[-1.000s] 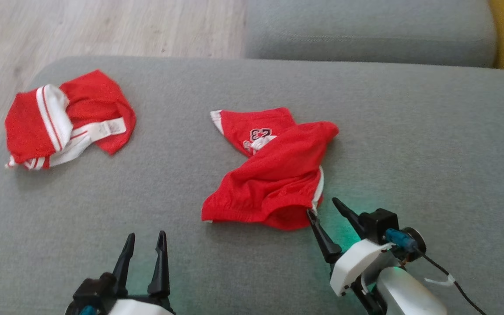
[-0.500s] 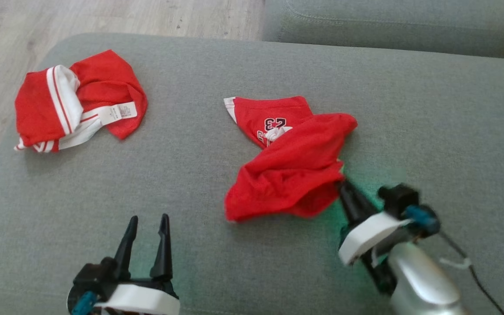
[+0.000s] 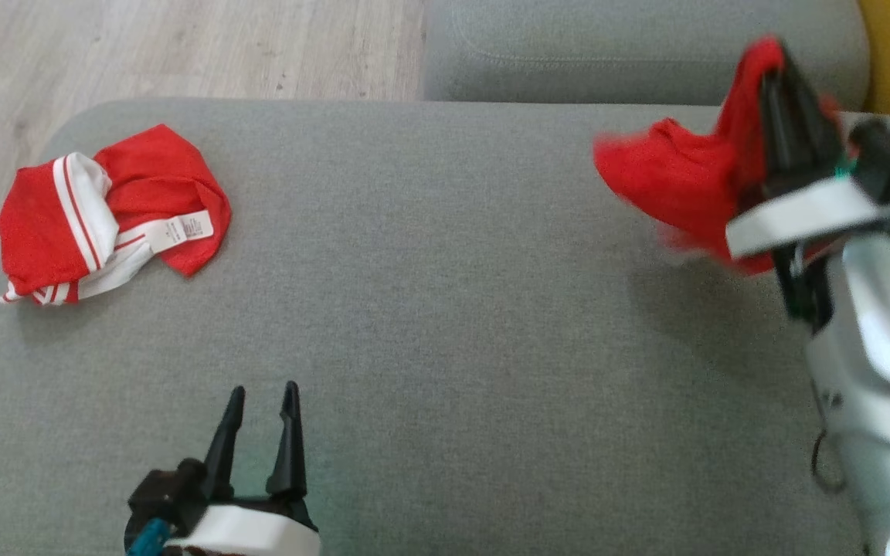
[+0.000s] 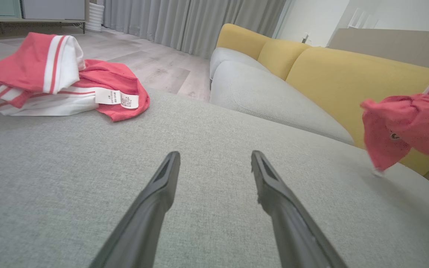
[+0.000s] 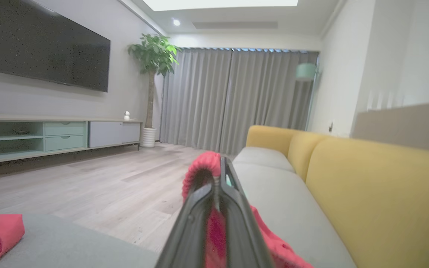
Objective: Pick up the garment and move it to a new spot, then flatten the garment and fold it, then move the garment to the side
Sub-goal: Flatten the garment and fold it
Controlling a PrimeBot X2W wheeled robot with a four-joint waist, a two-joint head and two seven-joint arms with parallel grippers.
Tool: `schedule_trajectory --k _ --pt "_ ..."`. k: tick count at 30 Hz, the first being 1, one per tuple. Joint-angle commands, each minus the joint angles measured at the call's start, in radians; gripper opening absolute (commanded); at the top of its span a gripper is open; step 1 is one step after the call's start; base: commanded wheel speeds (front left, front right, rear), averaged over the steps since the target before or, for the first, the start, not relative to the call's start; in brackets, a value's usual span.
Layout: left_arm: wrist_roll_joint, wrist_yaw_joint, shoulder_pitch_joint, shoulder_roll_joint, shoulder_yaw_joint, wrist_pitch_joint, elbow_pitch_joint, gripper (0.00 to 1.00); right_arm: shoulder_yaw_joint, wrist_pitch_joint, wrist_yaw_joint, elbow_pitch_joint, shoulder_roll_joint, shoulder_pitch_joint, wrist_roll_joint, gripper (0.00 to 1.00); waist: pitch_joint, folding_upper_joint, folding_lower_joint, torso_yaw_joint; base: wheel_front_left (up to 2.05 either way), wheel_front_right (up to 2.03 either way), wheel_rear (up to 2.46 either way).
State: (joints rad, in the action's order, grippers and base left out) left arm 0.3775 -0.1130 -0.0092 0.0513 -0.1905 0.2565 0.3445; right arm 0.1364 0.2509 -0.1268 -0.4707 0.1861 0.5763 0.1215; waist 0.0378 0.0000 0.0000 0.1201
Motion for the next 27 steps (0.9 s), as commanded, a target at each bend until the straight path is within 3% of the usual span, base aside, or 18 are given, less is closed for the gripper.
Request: schedule_trajectory --k 1,8,15,19,23,27 --pt "0.007 0.007 -0.01 -0.001 0.02 0.005 -0.023 1.0 0.042 0.005 -0.004 0.036 0.008 0.07 -0.005 0.0 -0.008 0.0 0.0 0.003 0.0 0.0 0.0" --pt "0.022 0.004 -0.009 -0.001 -0.031 0.005 0.004 1.0 0.244 -0.012 -0.004 -0.02 0.023 0.27 0.012 0.0 -0.026 0.0 0.0 0.073 0.0 0.0 0.0" --pt "0.012 0.009 0.013 -0.001 -0.024 0.005 0.014 1.0 0.419 0.007 -0.004 -0.057 -0.018 0.371 0.083 0.0 -0.03 0.0 0.0 0.145 0.0 0.0 0.0" --pt "0.01 0.008 0.035 -0.001 -0.01 0.005 0.012 1.0 0.507 0.01 -0.004 -0.036 0.007 0.3 0.114 0.0 -0.031 0.0 0.0 0.139 0.0 0.0 0.0" --pt "0.013 0.006 0.043 -0.001 -0.012 0.005 0.013 1.0 0.584 0.011 -0.004 -0.045 0.08 0.138 0.146 0.0 -0.032 0.0 0.0 0.105 0.0 0.0 0.0" --pt "0.013 0.005 0.025 -0.001 -0.012 0.005 0.007 1.0 0.588 0.011 -0.004 -0.087 0.157 -0.018 0.165 0.0 -0.024 0.0 0.0 0.068 0.0 0.0 0.0"
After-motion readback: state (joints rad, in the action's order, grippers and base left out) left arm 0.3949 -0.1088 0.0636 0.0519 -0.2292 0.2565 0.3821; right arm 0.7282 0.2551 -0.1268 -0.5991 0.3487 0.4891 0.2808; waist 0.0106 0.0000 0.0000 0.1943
